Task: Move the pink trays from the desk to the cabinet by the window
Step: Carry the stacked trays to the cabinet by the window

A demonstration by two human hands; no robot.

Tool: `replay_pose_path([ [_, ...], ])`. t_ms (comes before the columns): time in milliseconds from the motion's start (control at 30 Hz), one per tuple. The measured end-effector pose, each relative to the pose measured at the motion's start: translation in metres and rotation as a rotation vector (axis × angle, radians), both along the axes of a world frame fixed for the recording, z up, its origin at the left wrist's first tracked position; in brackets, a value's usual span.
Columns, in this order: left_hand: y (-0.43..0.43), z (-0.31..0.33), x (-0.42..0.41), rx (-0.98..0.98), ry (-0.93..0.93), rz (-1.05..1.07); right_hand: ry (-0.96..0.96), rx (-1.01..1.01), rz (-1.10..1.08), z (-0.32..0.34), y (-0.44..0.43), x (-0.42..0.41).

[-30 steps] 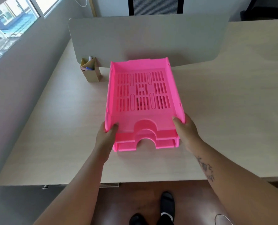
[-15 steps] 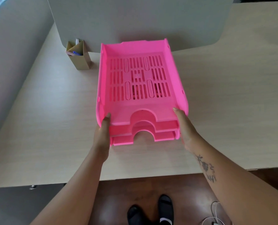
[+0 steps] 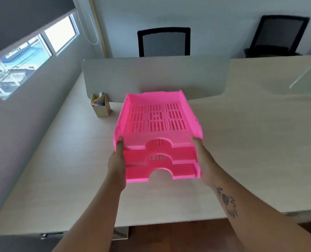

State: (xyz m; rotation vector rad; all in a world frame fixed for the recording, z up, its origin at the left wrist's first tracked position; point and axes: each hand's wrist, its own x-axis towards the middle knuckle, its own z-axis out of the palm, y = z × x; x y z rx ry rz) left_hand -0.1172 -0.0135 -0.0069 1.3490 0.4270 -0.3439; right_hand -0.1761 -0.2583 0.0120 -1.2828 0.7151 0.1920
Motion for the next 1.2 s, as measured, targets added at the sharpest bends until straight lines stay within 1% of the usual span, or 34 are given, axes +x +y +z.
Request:
replay_pose_path([
  [100, -0.007, 0.027, 0.009, -0.008, -0.028, -0.015, -0.066, -0.025, -0.01, 0.026, -0.008, 0.005],
  [200, -0.016, 0.062, 0.024, -0.035, -0.119, -0.015, -0.116, -0.058, -0.028, 0.062, -0.019, 0.023],
  [333, -0.03, 0.107, 0.056, -0.048, -0.202, 0.038, -0.191, -0.081, -0.032, 0.114, -0.037, 0.056],
  [467, -0.037, 0.132, 0.097, -0.083, -0.268, 0.122, -0.263, -0.09, -0.001, 0.151, -0.055, 0.093],
  [533, -0.043, 0.152, 0.097, -0.101, -0.271, 0.169, -0.298, -0.086, 0.043, 0.163, -0.06, 0.112],
  [600, -0.047, 0.164, 0.094, -0.116, -0.33, 0.208, -0.341, -0.092, 0.106, 0.174, -0.06, 0.131],
  [700, -0.042, 0.172, 0.086, -0.113, -0.351, 0.355, -0.39, -0.102, 0.242, 0.189, -0.05, 0.153],
  [767, -0.032, 0.174, 0.078, -0.106, -0.371, 0.414, -0.416, -0.102, 0.298, 0.193, -0.037, 0.162],
  [933, 0.008, 0.181, 0.024, -0.027, -0.386, 0.67, -0.412, -0.046, 0.556, 0.195, 0.022, 0.172],
  [1033, 0.039, 0.183, -0.023, 0.035, -0.366, 0.793, -0.402, -0.017, 0.672, 0.188, 0.067, 0.161],
  [1200, 0.092, 0.184, -0.12, 0.108, -0.329, 1.057, -0.423, 0.02, 0.907, 0.19, 0.15, 0.111],
])
